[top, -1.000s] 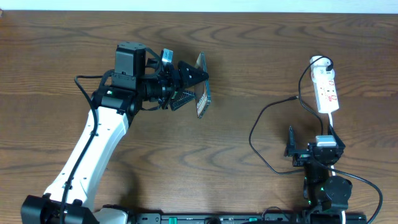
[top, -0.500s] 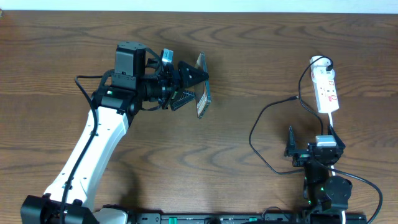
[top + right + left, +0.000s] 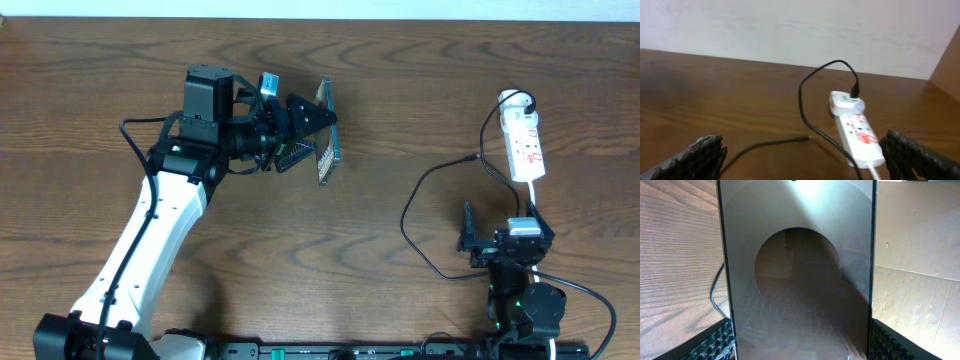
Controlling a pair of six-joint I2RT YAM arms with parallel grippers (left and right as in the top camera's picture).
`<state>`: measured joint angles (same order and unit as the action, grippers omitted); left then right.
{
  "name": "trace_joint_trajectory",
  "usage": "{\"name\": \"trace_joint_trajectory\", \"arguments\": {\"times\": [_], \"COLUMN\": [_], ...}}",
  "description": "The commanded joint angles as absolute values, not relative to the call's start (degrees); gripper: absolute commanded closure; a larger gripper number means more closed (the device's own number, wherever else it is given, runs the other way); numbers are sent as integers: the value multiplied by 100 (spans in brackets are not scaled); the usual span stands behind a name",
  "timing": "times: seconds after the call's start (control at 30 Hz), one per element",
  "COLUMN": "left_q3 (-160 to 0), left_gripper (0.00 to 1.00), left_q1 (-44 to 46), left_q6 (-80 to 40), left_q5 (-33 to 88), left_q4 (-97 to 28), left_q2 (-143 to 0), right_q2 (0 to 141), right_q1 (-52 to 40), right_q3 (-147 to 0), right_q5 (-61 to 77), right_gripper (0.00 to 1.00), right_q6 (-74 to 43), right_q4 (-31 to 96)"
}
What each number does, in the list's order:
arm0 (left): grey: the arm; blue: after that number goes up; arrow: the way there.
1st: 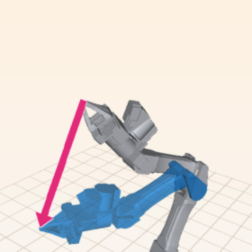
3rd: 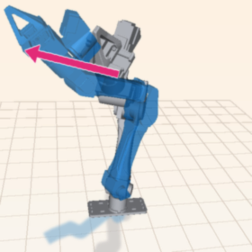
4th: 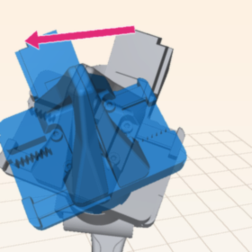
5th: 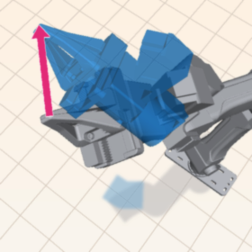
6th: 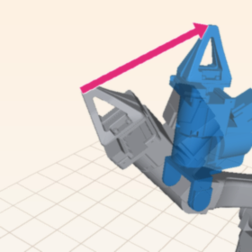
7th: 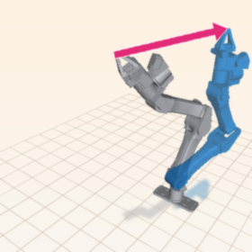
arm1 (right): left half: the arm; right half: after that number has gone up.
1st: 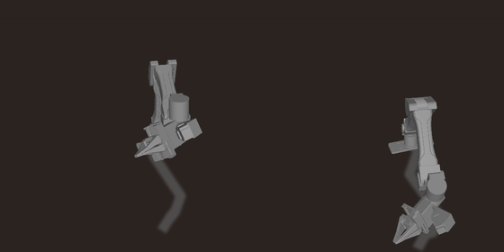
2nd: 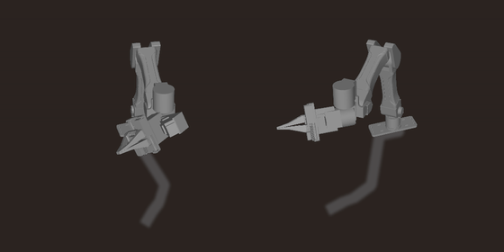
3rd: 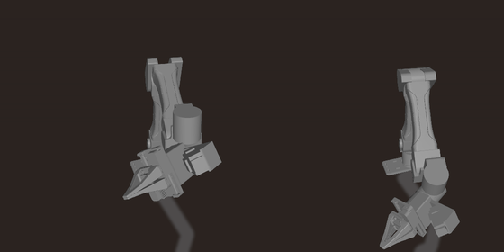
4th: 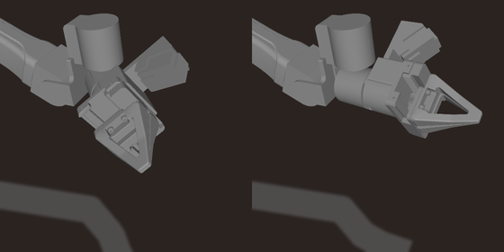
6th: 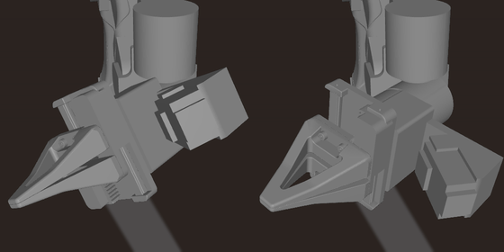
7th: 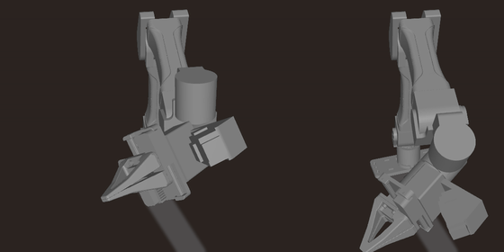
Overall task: Plug charger to phone and switch on socket
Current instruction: 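Move the right gripper toward the phone held by the left gripper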
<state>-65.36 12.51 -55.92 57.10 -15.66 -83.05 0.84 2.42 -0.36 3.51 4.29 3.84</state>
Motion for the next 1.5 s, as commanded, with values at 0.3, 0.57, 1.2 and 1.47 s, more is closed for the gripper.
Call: {"name": "trace_joint_trajectory", "arguments": {"times": [0.3, 0.57, 1.2, 1.47], "left_q3": [-6549, -6549, -6549, -6549], "left_gripper": [37, 36, 36, 37], "left_q1": [1223, 1223, 1223, 1223], "left_q6": [-5627, -5627, -5627, -5627], "left_q5": [5889, 5889, 5892, 5889], "left_q4": [-1378, -1376, -1376, -1376], "left_q2": [-8180, -8180, -8180, -8180], "right_q2": [38, 40, 1619, 1726], "right_q1": [220, 220, 71, -585], "right_q3": [-32, -56, -3341, -3371], "right_q5": [3415, 4091, 3688, 3439], "right_gripper": [1, 12, 15, 15], "right_q6": [-5465, -4550, -2095, -2351], "right_q4": [250, -196, 3146, 2729]}}
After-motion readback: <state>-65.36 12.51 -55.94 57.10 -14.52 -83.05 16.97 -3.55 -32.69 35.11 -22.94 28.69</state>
